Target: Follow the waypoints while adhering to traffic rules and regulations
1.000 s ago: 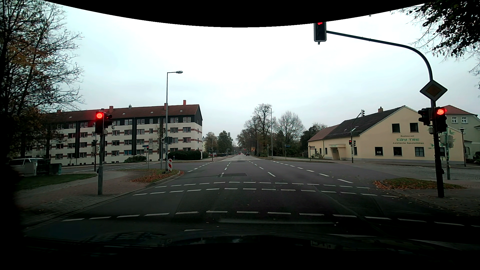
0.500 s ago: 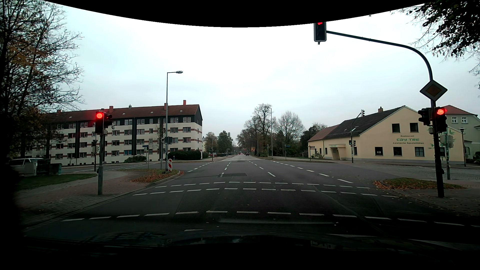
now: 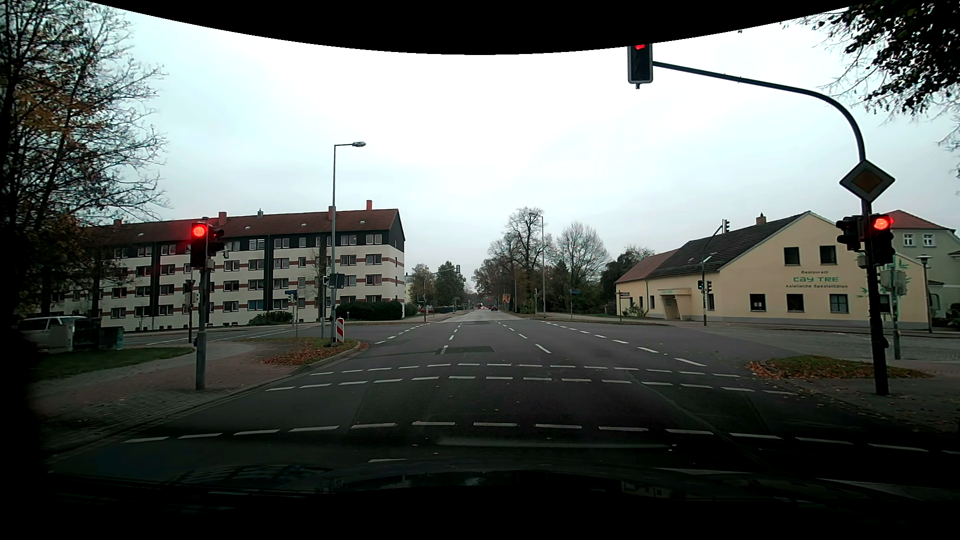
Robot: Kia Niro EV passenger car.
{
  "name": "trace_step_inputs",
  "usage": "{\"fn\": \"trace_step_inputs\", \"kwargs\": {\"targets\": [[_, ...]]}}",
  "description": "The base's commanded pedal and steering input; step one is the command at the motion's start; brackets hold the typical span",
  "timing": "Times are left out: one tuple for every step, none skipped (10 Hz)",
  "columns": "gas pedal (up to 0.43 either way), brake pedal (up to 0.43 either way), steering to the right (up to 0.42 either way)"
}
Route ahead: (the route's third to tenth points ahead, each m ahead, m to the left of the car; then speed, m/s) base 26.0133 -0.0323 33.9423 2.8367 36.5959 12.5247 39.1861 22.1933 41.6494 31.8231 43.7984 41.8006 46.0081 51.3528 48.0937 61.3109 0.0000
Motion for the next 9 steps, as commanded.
{"fn": "trace_step_inputs", "kwargs": {"targets": [[0.000,0.506,-0.004],[0.000,0.500,-0.004],[0.000,0.494,-0.004],[0.000,0.494,-0.004],[0.000,0.494,-0.004],[0.000,0.262,-0.004],[0.000,0.000,-0.004],[0.000,0.000,-0.004],[0.000,0.000,-0.004]]}}
